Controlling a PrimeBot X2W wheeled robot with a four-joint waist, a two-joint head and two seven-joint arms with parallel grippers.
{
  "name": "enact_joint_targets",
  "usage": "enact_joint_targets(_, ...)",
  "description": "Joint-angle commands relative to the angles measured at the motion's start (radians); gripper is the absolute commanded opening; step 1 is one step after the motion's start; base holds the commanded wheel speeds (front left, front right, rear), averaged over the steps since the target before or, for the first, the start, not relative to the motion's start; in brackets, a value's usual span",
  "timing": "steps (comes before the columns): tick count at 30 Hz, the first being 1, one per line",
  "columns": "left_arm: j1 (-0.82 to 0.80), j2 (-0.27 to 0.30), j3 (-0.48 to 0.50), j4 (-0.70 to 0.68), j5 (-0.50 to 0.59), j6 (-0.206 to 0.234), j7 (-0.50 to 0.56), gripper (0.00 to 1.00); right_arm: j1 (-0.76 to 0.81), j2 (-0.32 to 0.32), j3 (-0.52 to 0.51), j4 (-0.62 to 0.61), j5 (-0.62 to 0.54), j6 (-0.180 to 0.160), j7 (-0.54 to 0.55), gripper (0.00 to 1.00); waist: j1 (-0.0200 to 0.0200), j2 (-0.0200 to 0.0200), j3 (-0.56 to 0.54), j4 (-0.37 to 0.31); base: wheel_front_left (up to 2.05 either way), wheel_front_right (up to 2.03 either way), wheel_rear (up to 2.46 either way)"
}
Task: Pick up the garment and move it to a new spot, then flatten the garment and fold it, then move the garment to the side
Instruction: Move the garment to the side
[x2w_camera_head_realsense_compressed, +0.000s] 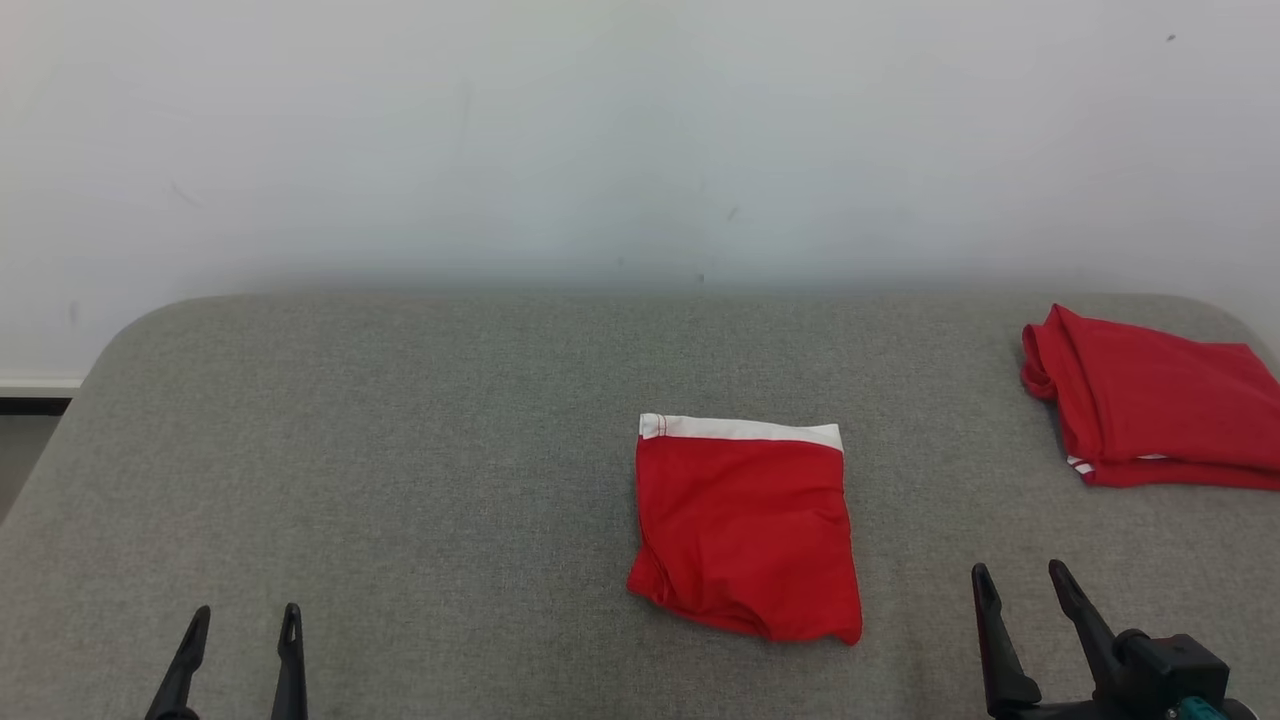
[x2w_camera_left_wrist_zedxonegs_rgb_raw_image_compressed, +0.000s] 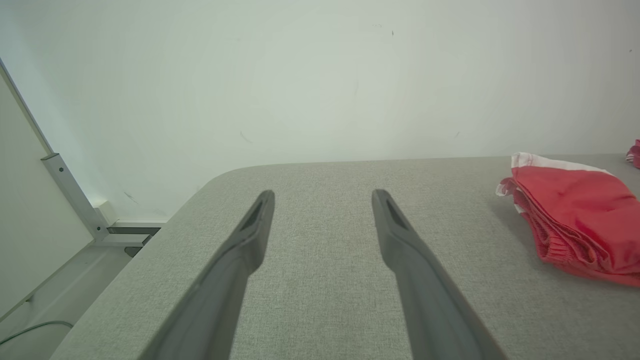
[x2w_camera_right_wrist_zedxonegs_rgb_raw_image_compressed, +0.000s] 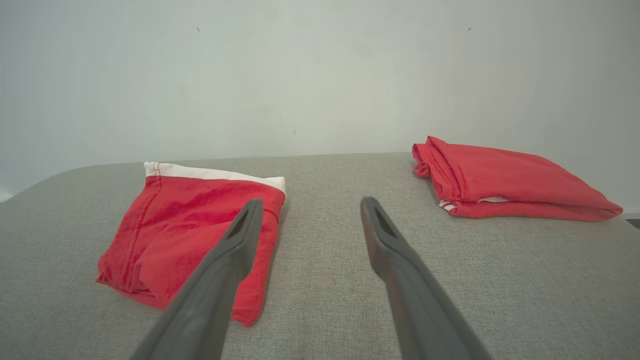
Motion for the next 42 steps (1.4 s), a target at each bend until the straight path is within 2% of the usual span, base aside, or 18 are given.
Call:
enact_joint_targets(1,0.009,0.003,-0.002,-0.002,0.004,0.002,-0.003,1.00,0.010,0.005,-0.002,-0.001,-0.006,0.000,0.000,1.00,0.0000,0.0000,0.001,0.000,0.00,0.00,0.00)
enact_joint_targets(18,0.007,0.014,-0.012,-0.003,-0.008,0.014,-0.008,1.00,0.009,0.001,0.002,0.013,-0.004,0.000,0.004,1.00,0.0000,0.0000,0.004,0.003,0.00,0.00,0.00)
enact_joint_targets(26,-0.019,0.007,-0.027,0.004,-0.008,0.019,-0.010,1.00,-0.068,0.001,0.014,0.076,0.012,0.000,0.020,1.00,0.0000,0.0000,0.022,0.025,0.00,0.00,0.00)
enact_joint_targets(33,-0.053,-0.005,-0.064,0.020,0.001,0.013,-0.016,1.00,-0.243,-0.008,0.042,0.239,0.009,0.000,0.014,1.00,0.0000,0.0000,0.051,0.070,0.00,0.00,0.00)
enact_joint_targets(42,-0.144,-0.034,-0.134,0.063,0.006,-0.007,-0.039,1.00,-0.465,-0.041,0.030,0.578,-0.002,0.000,-0.014,1.00,0.0000,0.0000,0.127,0.160,0.00,0.00,0.00)
